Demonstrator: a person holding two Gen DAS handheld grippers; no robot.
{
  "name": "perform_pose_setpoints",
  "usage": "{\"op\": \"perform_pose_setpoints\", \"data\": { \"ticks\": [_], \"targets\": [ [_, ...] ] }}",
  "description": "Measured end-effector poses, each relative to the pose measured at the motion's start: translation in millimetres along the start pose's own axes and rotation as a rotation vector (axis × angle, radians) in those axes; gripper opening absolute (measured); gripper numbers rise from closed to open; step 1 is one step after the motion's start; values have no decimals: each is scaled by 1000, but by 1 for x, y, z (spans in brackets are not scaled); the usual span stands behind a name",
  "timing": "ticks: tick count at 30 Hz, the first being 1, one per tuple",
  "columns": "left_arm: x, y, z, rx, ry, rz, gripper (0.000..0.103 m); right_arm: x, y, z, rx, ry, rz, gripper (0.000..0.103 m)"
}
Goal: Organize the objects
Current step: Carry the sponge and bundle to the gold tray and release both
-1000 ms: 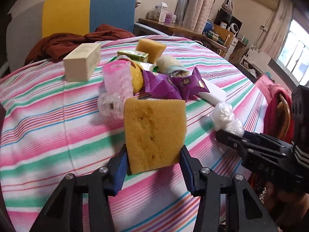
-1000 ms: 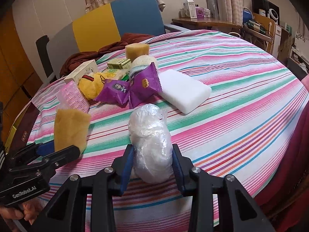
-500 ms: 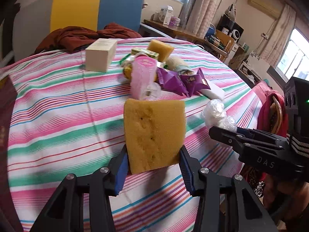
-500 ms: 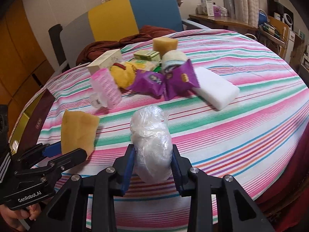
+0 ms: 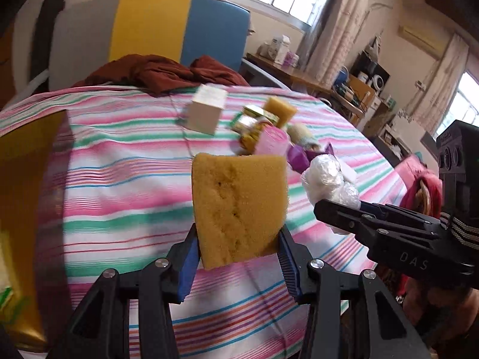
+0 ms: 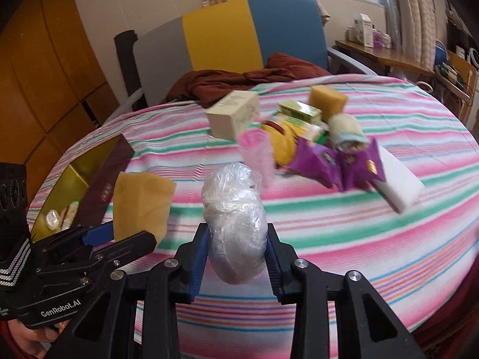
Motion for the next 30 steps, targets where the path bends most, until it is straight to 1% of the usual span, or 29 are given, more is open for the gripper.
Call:
{"op": "perform_pose_setpoints", "data": {
  "ticks": [3, 8, 11, 12, 13, 17, 21, 26, 28, 30],
  "targets": [
    [20, 16, 10, -31, 34, 22, 49, 28, -9, 14, -5, 28, 40, 35],
    [67, 41, 27, -65, 101, 89, 49, 82, -28, 33, -6, 97, 115, 35],
    [102, 56, 35, -87, 144, 137, 49, 117, -40, 43, -2, 141, 164, 35],
    [114, 61, 36, -94, 155, 160, 49, 133, -46, 47, 3, 155, 188, 35],
    [129, 67, 38, -99, 171, 191, 49, 141, -49, 48, 7, 161, 203, 35],
    [174, 84, 43, -107, 233, 259, 49, 191, -70, 56, 41, 176, 290, 35],
    [222, 97, 48, -98, 268, 342, 49, 244, -99, 58, 119, 185, 366, 35],
    [280, 105, 47, -67, 364, 386, 50, 281, -139, 54, 220, 192, 372, 35],
    [296, 104, 47, -46, 385, 402, 50, 290, -153, 51, 249, 200, 362, 35],
    [309, 101, 48, -31, 386, 421, 50, 298, -168, 52, 261, 203, 348, 35]
  ]
}}
Point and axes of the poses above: each gripper's, at about its wrist camera, not at the fingertips, and y roughly against the way its jaws point, x to its left, z to its top, the point moved 5 cm from there along -y, roughly the way its jaws point, and after that the axes turned 7 degrees about -x, right-handed, at the moved point
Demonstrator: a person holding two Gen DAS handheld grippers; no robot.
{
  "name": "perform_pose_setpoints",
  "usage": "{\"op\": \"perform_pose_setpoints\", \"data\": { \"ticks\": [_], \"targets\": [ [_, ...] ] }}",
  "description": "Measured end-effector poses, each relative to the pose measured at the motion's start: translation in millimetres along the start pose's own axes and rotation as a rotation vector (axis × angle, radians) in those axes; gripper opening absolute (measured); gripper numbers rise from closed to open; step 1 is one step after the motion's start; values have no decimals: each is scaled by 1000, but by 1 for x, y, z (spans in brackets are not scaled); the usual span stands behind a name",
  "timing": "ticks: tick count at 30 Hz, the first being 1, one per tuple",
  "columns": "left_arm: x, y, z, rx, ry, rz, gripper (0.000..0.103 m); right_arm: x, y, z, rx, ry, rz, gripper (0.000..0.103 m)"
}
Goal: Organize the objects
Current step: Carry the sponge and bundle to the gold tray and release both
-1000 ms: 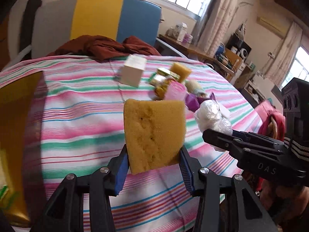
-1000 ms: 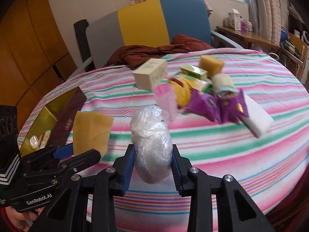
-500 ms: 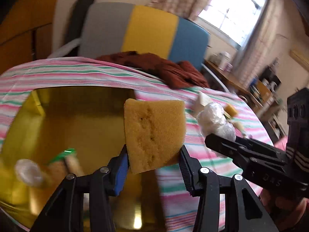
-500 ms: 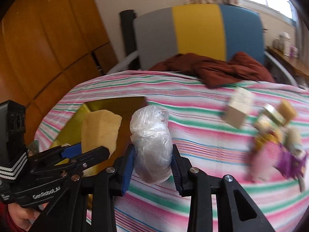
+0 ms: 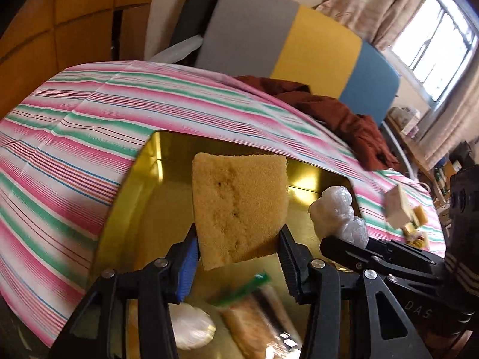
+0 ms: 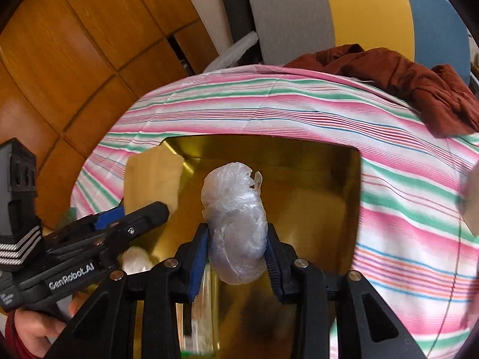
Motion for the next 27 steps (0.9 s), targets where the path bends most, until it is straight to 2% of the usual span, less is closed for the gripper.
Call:
{"op": "perform_pose_setpoints", "data": {
  "ticks": [3, 6, 7, 8, 11, 14, 16, 18, 20, 27],
  "targets": [
    [12, -13, 6, 26, -2, 40, 50, 5, -21, 12, 0, -40, 13, 38],
    [21, -28, 10, 59, -2, 76, 51, 5, -39, 19, -4, -88, 13, 48],
    [26, -32, 10, 69, 5, 87, 52, 3, -40, 19, 1, -102, 11, 48],
    [29, -35, 11, 74, 18, 96, 53, 2, -41, 19, 6, -117, 20, 48],
    [38, -39, 13, 80, 55, 115, 68, -3, -41, 16, 14, -159, 47, 48],
    [41, -29, 17, 28, 82, 138, 90, -3, -23, 13, -21, -116, 30, 49],
    [41, -21, 19, -13, 115, 148, 93, -3, -10, 11, -52, -88, 19, 48],
    [41, -13, 21, -47, 127, 171, 103, -4, 8, 12, -91, -59, 18, 48],
    [39, -3, 20, -89, 138, 202, 103, -5, 18, 13, -120, -46, 15, 48],
    [22, 23, 13, -153, 164, 180, 103, -16, 65, 6, -201, -22, -13, 48]
  ]
}}
Point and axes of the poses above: each gripper's, at about its wrist camera, not at the fingertips, and y roughly against the way its jaws point, x to its left, z to its top, the point moved 5 cm from there along -y, roughly the way its jaws point, and after that the axes turned 7 degrees about -x, right-handed, at the moved point
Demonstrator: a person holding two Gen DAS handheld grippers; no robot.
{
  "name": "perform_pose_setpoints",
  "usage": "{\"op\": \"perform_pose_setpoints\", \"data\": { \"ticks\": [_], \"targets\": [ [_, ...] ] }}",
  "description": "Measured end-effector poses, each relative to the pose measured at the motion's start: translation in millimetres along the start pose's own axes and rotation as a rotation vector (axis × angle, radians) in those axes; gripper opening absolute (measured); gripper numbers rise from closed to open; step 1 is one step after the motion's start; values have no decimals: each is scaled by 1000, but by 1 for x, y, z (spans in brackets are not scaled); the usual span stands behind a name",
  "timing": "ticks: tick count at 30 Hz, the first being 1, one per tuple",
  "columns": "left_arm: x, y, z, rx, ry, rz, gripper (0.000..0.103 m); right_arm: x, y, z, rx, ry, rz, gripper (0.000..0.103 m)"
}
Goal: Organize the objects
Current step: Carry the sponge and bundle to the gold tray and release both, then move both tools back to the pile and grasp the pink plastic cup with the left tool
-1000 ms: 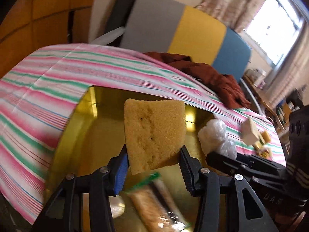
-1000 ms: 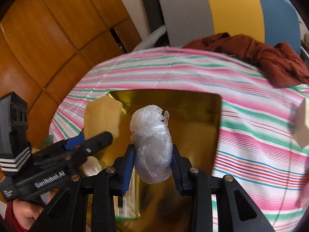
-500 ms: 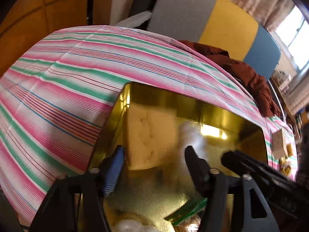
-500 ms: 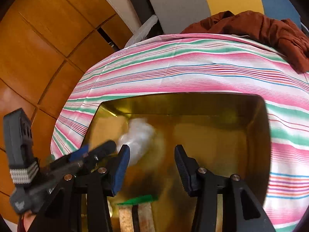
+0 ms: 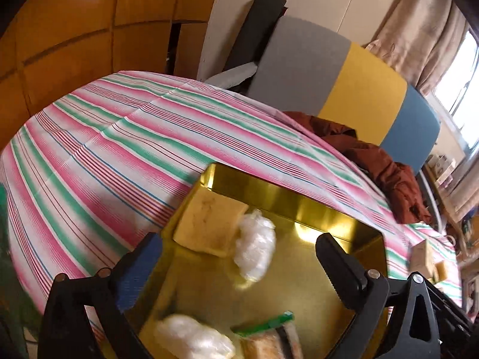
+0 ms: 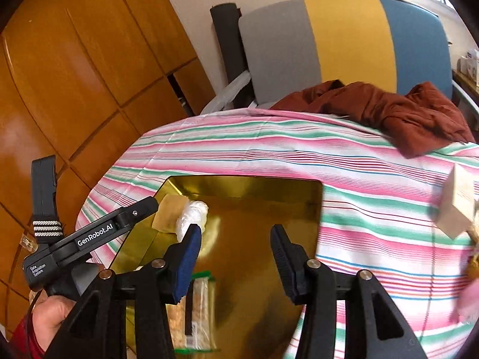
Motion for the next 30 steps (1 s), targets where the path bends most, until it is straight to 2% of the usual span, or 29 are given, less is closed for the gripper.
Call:
{"op": "perform_pose_setpoints", "data": {
  "ticks": [6, 8, 11, 17, 23, 30],
  "targets": [
    [-30, 16, -17, 19, 13, -90, 103, -25, 36, -11, -38, 12, -69, 48],
    [-45, 19, -24, 21, -30, -138, 103, -35, 48, -17, -50, 20, -93, 48],
    [-66, 21, -36, 38, -117, -152, 103, -56, 67, -27, -71, 21, -147, 48],
    [-104, 40, -58, 28, -165, -228, 103, -100, 92, -54, -57, -38, -212, 48],
    [-138, 53, -83, 71, -190, -310, 103, -140, 118, -82, -58, -99, -256, 48],
    [-171, 72, -110, 91, -284, -387, 103, -211, 162, -102, -148, -201, -389, 48]
  ]
}}
Point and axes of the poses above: each gripper's, at about its wrist camera, not at the fingertips, and y roughly against the way its jaws point, x to its left, z to its top, the point moved 5 cm from there along -y, roughly the way its jaws point, and after that the axes turned 7 degrees about -x, right-handed, at the moved point
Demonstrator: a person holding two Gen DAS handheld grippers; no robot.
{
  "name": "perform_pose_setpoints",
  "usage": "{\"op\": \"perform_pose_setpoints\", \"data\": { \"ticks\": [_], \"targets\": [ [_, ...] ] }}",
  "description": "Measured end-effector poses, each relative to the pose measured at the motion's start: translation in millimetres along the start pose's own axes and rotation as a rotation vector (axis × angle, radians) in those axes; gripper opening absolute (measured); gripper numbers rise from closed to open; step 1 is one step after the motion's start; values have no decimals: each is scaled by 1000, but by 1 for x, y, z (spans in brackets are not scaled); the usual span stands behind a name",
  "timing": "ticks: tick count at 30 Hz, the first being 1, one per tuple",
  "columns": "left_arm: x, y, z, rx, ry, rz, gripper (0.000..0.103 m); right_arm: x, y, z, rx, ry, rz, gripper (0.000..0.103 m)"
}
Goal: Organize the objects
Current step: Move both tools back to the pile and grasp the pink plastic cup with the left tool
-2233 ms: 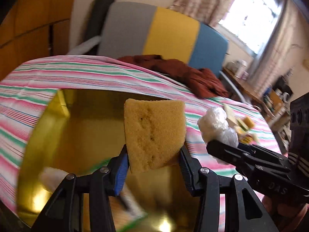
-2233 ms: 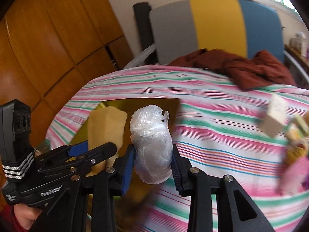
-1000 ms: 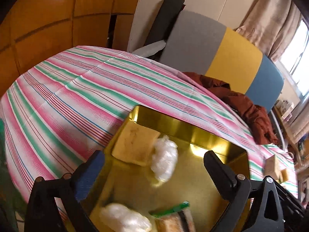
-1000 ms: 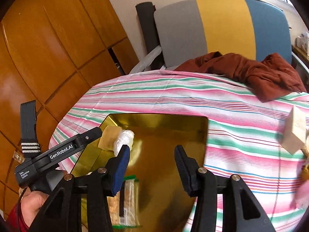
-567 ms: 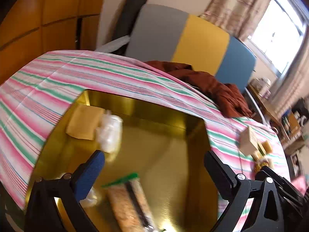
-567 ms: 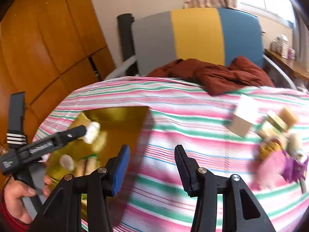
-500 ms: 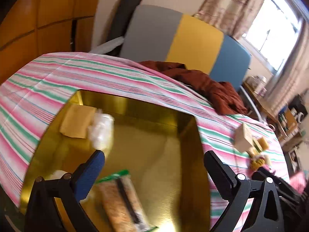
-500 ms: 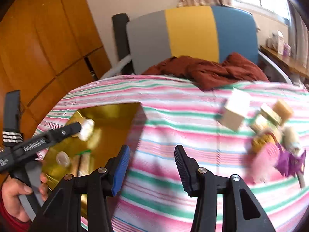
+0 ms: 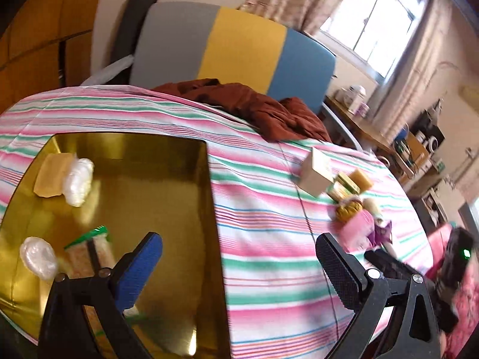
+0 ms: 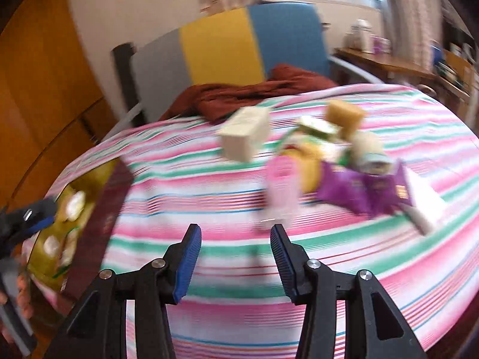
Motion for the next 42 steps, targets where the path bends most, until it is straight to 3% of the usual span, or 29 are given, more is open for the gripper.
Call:
{"op": "perform_pose_setpoints", "data": {
  "ticks": [3, 6, 10, 14, 18, 23, 29, 38, 40, 42],
  "targets": [
    [-9, -3, -7, 18, -7, -9, 103, -31, -9, 11, -23, -38, -48, 47],
    [-16, -6, -13, 42, 7, -24, 103, -40, -27, 15, -4, -63, -28, 44],
    [-26, -7, -18, 62, -8, -21, 103, -28, -44, 13, 18, -72, 87, 44],
    [-33, -7, -21, 69, -30, -14, 103, 7, -50, 5, 48, 38, 179, 46],
    [-41, -10, -20, 77, -50, -13, 103, 8, -34, 0, 28, 33, 216, 46],
    [-72, -28, -20, 93, -101, -37, 103, -27, -9, -2, -6, -45, 134, 46],
    [-137, -77, -38, 202, -230, -147, 103, -64, 7, -3, -14, -19, 7, 46],
    [-189, -132, -50, 223, -290, -138, 102, -99, 15, -9, -17, -39, -56, 46],
    [-193, -140, -48, 214, -262, -160, 99, -99, 14, -8, -20, -39, -55, 46],
    [-197, -147, -46, 204, -248, -176, 82, -97, 13, -6, -21, -42, -45, 46]
  ]
}}
Point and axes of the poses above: each gripper's, at about its wrist camera, not at the fingertips, and y roughly against the way its jaws point, x to its left, z to its top, the point moved 5 cm from there along -y, roughly the way its jaws point, and after that the axes turned 7 degrees about -x, right-handed, at the moved point
